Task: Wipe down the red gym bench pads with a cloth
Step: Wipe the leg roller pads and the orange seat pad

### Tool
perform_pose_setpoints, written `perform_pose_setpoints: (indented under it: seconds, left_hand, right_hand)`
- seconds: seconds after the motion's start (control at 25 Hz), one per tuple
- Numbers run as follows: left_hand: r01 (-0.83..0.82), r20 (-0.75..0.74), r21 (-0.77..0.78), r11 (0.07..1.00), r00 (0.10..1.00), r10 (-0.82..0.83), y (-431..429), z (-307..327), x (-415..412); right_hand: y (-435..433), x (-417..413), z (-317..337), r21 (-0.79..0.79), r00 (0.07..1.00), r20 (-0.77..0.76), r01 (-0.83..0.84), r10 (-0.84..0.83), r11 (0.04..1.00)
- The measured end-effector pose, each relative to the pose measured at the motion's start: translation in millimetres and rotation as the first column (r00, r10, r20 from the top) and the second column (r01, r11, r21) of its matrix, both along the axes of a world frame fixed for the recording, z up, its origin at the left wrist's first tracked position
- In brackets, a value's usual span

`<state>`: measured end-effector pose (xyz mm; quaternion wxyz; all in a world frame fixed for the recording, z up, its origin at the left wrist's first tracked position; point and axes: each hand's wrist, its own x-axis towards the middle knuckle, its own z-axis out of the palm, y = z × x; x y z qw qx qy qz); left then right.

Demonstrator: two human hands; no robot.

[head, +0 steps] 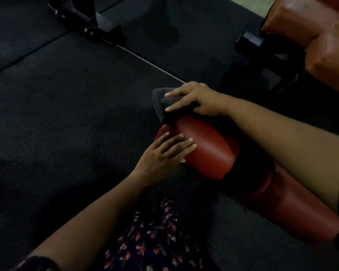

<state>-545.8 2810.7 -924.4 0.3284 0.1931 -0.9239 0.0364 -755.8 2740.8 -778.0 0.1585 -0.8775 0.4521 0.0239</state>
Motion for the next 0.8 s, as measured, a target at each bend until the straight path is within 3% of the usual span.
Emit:
perform_pose_setpoints:
  seconds: [0.08, 0.16, 0.24, 0.32, 0.36, 0.48, 0.6, 0.68, 0.8]
  left_hand:
    - [0.03, -0.004, -0.024, 0.999, 1.0, -0.03, -5.5, 5.1, 3.0]
    - [0.043, -0.024, 0.005, 0.999, 0.999, -0.043, -13.5, 15.3, 1.5]
    - [0.012, -0.012, 0.036, 0.999, 1.0, -0.012, -24.0, 30.1, -10.3]
    - [0.005, 0.015, 0.032, 0.999, 1.0, -0.005, -36.6, 46.1, -35.6]
    - [0.021, 0.037, 0.028, 0.999, 0.999, -0.022, -41.9, 53.3, -49.1]
    - [0.073, 0.132, 0.066, 0.995, 0.988, -0.081, -51.9, 64.8, -74.6]
    - [0.122, 0.205, 0.097, 0.988, 0.969, -0.14, -52.2, 68.6, -76.6]
    - [0.145, 0.199, 0.131, 0.981, 0.965, -0.169, -50.7, 71.3, -71.9]
    - [0.179, 0.108, 0.098, 0.979, 0.976, -0.189, -53.6, 70.5, -69.4]
  right_hand:
    - [-0.4, -7.8, -4.1, 0.145, 0.963, 0.064, 0.249, -0.261, 0.958]
    - [2.6, -18.2, -6.8, 0.251, 0.857, 0.077, 0.479, -0.51, 0.841]
    - [15.4, -36.1, -5.0, 0.281, 0.769, -0.065, 0.626, -0.636, 0.728]
    - [41.8, -56.6, 2.6, 0.257, 0.694, -0.274, 0.72, -0.665, 0.645]
    - [61.1, -65.2, 5.3, 0.242, 0.654, -0.309, 0.756, -0.691, 0.608]
    - [129.2, -62.8, -8.3, 0.116, 0.49, -0.079, 0.87, -0.868, 0.48]
    - [157.7, -37.9, -45.1, -0.057, 0.291, 0.192, 0.957, -0.937, 0.286]
    - [154.3, -35.3, -50.3, -0.044, 0.212, 0.226, 0.977, -0.951, 0.208]
    - [149.1, -31.8, -48.3, -0.091, 0.196, 0.205, 0.979, -0.959, 0.181]
